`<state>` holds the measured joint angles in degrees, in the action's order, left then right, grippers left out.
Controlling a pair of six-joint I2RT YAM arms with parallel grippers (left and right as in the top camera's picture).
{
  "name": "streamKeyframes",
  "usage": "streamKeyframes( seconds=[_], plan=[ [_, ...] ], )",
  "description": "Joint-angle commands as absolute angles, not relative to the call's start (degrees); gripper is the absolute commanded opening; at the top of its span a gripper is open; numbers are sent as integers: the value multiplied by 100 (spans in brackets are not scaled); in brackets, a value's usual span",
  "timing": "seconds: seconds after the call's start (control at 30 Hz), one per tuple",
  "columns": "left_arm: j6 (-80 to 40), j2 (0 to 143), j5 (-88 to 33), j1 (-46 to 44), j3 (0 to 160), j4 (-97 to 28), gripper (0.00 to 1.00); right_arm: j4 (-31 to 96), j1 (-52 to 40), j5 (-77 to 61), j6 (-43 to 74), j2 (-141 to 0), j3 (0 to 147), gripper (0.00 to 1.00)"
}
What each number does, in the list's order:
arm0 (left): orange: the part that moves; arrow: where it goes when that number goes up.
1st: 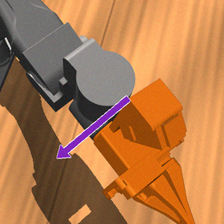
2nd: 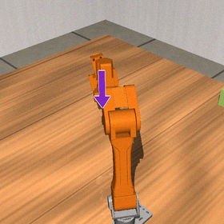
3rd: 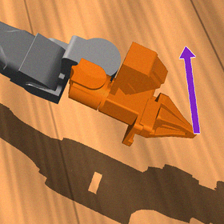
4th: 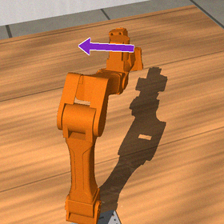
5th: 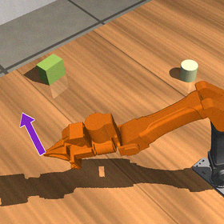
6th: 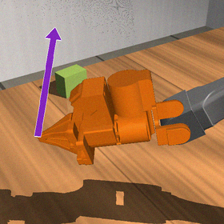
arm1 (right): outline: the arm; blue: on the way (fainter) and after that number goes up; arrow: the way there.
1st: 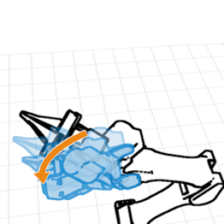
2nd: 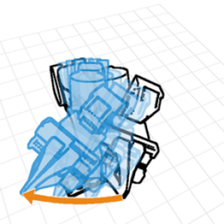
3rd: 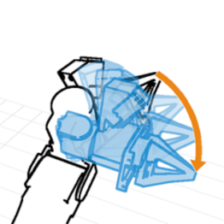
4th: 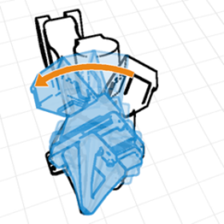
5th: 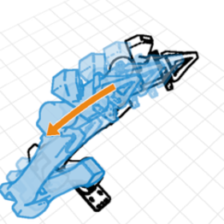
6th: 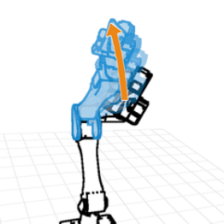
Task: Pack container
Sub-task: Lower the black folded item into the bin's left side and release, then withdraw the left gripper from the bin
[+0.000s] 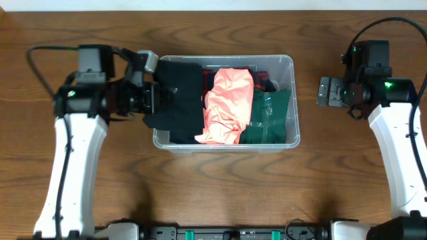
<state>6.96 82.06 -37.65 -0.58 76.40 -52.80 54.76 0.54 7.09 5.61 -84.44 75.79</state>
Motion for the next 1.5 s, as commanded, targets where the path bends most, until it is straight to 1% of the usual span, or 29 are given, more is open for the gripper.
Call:
streamKeyframes(
  seconds=[0.0, 0.2, 0.23, 0.27, 0.3, 0.33, 0.4, 0.53, 0.67, 0.8, 0.83, 0.87, 0.9, 0.97, 1.0, 1.03, 1.17, 1.3, 1.47],
  plan=[
    [939, 8552, -3509, -161, 7625, -5201, 6, 5498, 73, 703, 508, -8453, 7570, 99],
    [934, 9275, -3511, -224, 7625, -5157, 6, 5500, 73, 703, 508, -8453, 7570, 99],
    [915, 9356, -3516, -235, 7625, -5157, 17, 5505, 73, 703, 508, -8453, 7570, 99],
    [915, 9404, -3533, -244, 7625, -5157, 53, 5511, 73, 703, 508, -8453, 7570, 99],
    [891, 9408, -3533, -244, 7640, -5172, 91, 5513, 73, 703, 508, -8453, 7570, 99],
    [875, 9376, -3527, -244, 7699, -5253, 98, 5516, 73, 703, 508, -8453, 7570, 99],
    [875, 9198, -3188, -244, 7957, -5524, 98, 5518, 73, 703, 508, -8453, 7570, 99],
    [718, 8565, -1669, -244, 8374, -5588, 98, 5505, 73, 703, 508, -8453, 7570, 99],
    [657, 7909, -1542, -283, 8392, -5107, 98, 5468, 73, 701, 508, -8453, 7570, 99],
    [685, 7813, -1594, -464, 8383, -4987, 99, 5470, 73, 672, 510, -8455, 7570, 99],
    [681, 7848, -1603, -534, 8350, -5002, 85, 5470, 73, 661, 508, -8455, 7570, 99],
    [679, 7894, -1601, -607, 8302, -5015, 63, 5470, 73, 659, 508, -8455, 7570, 99],
    [646, 7961, -1601, -705, 8221, -5026, 34, 5474, 73, 661, 508, -8453, 7570, 99],
    [521, 8117, -1601, -878, 8058, -5033, 15, 5492, 73, 661, 508, -8455, 7570, 99],
    [523, 8211, -1599, -967, 7975, -5048, 9, 5496, 73, 661, 508, -8455, 7570, 99],
    [519, 8311, -1599, -1050, 7887, -5057, 6, 5494, 73, 661, 508, -8455, 7570, 99],
    [211, 8803, -1597, -1297, 7557, -5059, 6, 5492, 73, 661, 508, -8455, 7570, 99],
    [-58, 9356, -1588, -1337, 7426, -5063, 6, 5494, 73, 663, 508, -8455, 7570, 99],
    [-67, 9765, -1697, -1350, 7426, -5000, 6, 5507, 73, 661, 508, -8453, 7570, 99]
  ],
)
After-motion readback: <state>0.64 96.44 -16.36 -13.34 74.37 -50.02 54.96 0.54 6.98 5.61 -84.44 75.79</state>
